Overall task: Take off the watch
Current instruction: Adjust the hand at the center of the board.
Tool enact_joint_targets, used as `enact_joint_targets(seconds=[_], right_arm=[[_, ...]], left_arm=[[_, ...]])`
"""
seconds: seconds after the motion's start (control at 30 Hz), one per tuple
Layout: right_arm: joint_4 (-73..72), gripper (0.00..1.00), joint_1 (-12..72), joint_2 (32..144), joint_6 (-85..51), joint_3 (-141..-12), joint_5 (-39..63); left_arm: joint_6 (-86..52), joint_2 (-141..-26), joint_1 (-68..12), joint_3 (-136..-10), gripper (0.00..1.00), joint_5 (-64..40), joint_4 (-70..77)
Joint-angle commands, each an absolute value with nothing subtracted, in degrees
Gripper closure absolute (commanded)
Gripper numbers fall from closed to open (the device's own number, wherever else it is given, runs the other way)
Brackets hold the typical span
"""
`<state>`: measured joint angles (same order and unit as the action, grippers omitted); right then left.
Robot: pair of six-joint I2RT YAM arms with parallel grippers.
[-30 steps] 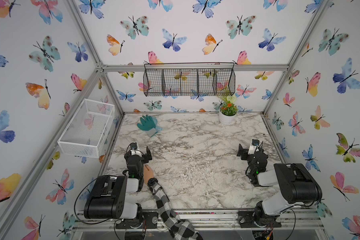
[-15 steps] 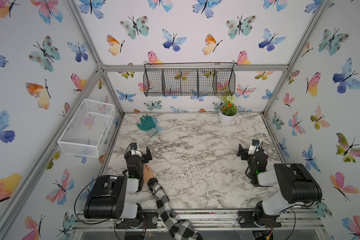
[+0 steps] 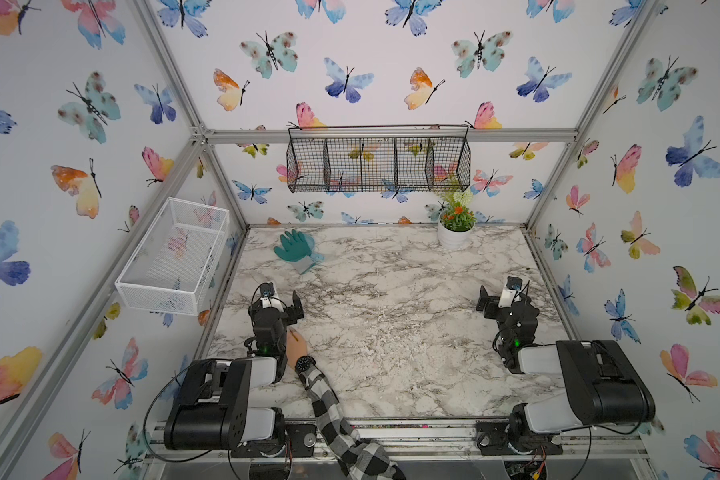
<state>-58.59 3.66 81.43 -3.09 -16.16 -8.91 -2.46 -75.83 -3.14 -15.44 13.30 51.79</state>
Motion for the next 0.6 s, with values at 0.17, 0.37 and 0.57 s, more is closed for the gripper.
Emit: enact_joint_targets(seconds=[0.17,0.37,0.57], right_arm=[[-24.1,0.02,3.4,76.0,-26.5,-32.3,-11.7],[-10.8,0.02,3.5,77.8,-22.9,-40.7,8.8],[-3.7,0.09,4.5,80.1,-23.7,-42.6,21.9]], left_arm=[[-22.5,-72.7,-3.4,-40.9,0.02,12.8,2.5],[-38.7,-69.2,-5.4,-46.4,0.02,8.4,-19.1],[-52.2,-60.2,-7.5,-44.6,0.02,9.1,-34.6]])
